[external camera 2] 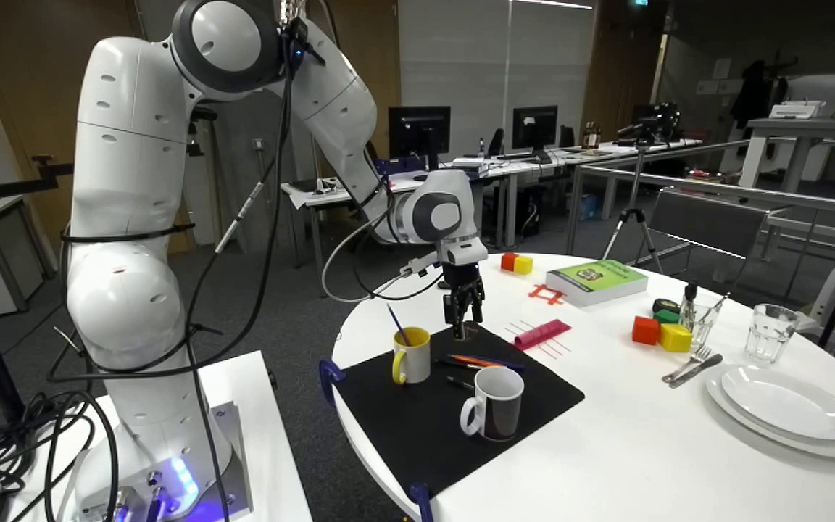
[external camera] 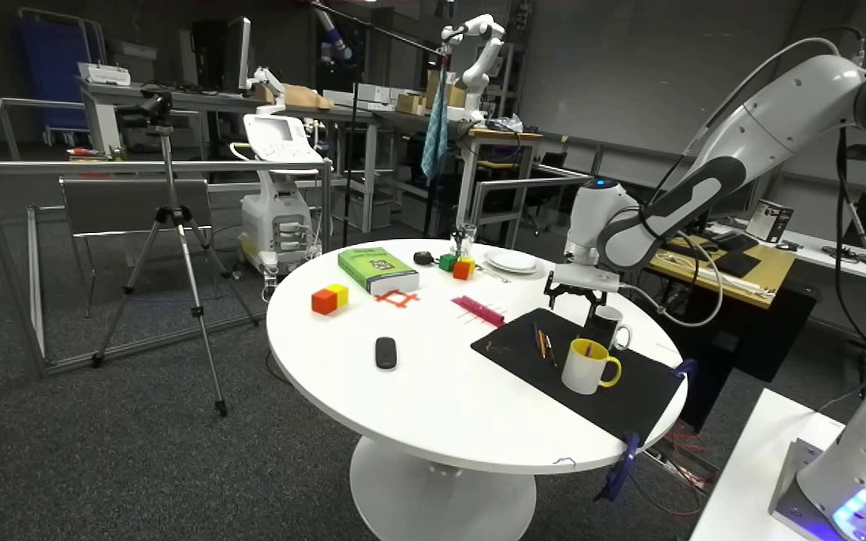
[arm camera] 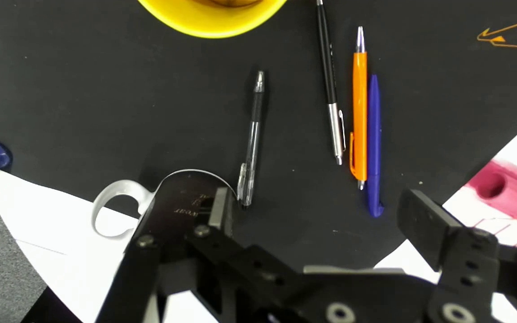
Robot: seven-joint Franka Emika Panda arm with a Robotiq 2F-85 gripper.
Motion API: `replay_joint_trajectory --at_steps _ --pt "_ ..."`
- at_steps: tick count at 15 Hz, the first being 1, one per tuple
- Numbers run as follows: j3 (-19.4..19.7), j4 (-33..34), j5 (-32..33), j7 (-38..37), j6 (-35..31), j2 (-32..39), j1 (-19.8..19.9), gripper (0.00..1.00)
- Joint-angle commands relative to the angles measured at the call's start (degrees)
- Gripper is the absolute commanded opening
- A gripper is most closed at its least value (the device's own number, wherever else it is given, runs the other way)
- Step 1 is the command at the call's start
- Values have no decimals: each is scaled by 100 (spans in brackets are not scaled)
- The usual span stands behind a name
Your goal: Pick up one pen and put in the mug on the right
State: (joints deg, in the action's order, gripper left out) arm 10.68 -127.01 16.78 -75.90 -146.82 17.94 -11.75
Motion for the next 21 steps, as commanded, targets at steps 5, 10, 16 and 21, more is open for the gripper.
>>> replay_joint_trajectory --at_steps 5,10,16,21 --pt "-161 -485 -473 147 -786 67 371 100" --pt "-543 -710 -1550 977 -1094 145 829 100" --pt "-374 -578 -1689 1015 -948 224 656 100" --pt "-231 -564 -1606 898 -1021 452 494 100"
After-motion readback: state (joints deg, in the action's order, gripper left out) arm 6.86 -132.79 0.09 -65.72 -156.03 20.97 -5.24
